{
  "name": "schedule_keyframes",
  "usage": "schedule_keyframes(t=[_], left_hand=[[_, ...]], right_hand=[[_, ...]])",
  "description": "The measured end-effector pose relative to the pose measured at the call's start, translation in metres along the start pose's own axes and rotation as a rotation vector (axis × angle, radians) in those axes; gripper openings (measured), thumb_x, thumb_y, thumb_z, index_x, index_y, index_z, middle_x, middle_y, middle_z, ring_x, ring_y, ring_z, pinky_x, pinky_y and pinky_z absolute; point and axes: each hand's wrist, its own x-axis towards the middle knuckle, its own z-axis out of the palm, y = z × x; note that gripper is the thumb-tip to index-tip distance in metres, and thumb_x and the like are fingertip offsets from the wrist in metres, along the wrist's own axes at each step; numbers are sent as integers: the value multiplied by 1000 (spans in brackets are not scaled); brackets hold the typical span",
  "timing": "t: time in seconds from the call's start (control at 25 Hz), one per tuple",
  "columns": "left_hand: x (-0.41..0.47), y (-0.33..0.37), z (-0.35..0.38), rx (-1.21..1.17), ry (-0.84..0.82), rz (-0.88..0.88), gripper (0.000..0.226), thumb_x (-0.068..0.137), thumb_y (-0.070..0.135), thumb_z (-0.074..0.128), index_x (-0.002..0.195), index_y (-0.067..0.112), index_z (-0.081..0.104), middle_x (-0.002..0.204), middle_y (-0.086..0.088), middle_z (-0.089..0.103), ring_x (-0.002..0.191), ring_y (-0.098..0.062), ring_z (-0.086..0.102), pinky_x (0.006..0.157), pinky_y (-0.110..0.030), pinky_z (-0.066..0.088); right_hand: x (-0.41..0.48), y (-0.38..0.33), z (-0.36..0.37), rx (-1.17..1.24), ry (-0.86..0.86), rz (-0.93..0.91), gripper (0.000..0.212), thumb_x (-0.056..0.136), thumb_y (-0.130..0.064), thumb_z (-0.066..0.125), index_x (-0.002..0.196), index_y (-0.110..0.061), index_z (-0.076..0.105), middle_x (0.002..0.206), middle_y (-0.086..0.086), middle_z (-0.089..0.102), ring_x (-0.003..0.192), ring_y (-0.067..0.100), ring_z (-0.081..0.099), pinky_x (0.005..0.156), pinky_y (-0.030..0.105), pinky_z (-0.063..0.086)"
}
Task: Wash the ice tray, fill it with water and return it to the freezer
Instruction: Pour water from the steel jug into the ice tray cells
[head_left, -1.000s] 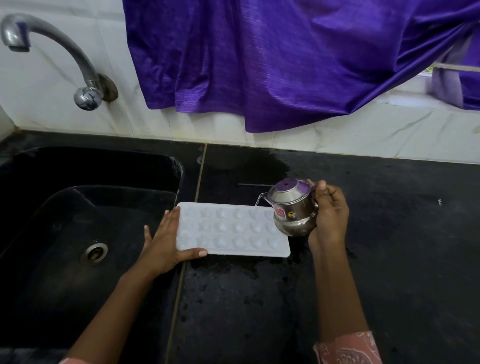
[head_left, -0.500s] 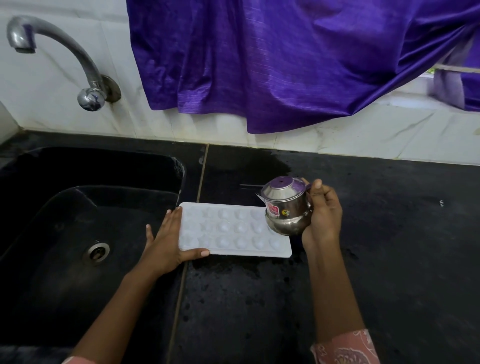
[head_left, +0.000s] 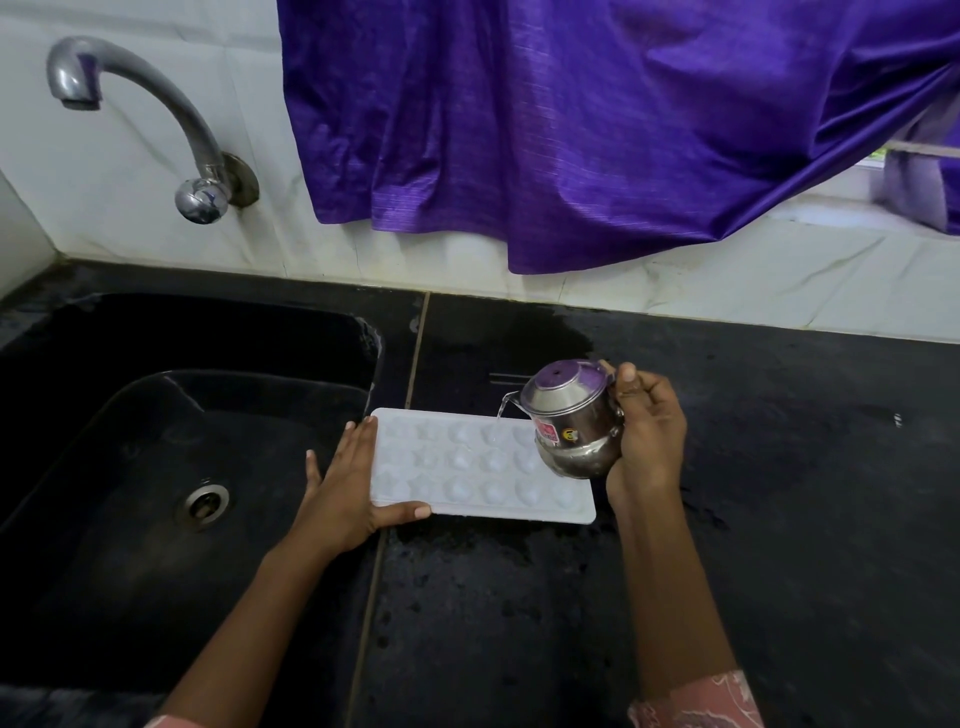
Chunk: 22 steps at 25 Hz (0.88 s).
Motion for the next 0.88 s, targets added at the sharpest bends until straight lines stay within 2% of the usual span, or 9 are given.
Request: schedule_keyframes(t=[0.16,0.28,0.36,0.64,0.68,0.76,0.8,0.88], left_hand=[[0,-1,0,-8,6,4,150,27,100,32,149,22,-6,158,7,-3,139,-2,-13,110,-47,-18],[0,0,0,-16,-4,5,151,26,101,33,149,22,-7,158,7,-4,133,4,-15,109,-45,-19],[0,1,0,-15,-19,-6,152,26,97,39,149,21,-8,158,7,-5,132,4,-17,109,-44,-20],[-2,7,-4,71,-64,-59,127,60,74,60,148,18,-14,157,5,-13,140,-6,-20,110,-48,-19],[-3,7,-4,62,-61,-58,130,56,78,57,147,18,-14,157,5,-13,138,-4,-21,109,-48,-20],[-4,7,-4,37,-50,-37,146,36,97,39,147,19,-14,157,7,-12,133,2,-22,108,-46,-21],[-4,7,-3,28,-42,-32,152,27,101,30,147,20,-14,157,7,-12,132,3,-22,108,-45,-21],[-3,5,-2,8,-31,-32,155,22,103,24,148,20,-13,157,7,-11,131,4,-21,108,-45,-21]], right_hand=[[0,-1,0,-43,8,-6,11,87,-15,59,77,-17,57,90,1,69,88,11,65,83,29,52],[-1,-2,1,-51,11,-11,11,87,-16,59,77,-18,57,89,0,68,86,11,64,78,26,51],[-1,-2,1,-57,12,-15,11,87,-16,59,77,-18,57,89,1,68,86,11,64,77,26,51],[-1,0,1,-61,19,-11,11,87,-16,60,76,-17,57,89,1,68,86,11,64,75,24,51],[-1,0,1,-62,23,-6,11,87,-16,59,76,-17,57,89,1,68,85,11,64,74,24,51],[-1,1,0,-37,30,16,12,88,-17,58,76,-17,56,90,1,68,83,9,65,70,21,52],[-1,2,0,-11,34,30,13,88,-17,58,76,-17,56,90,1,69,82,8,66,69,21,53],[0,4,0,46,44,54,12,88,-19,58,76,-17,57,91,2,70,83,10,67,75,26,54]])
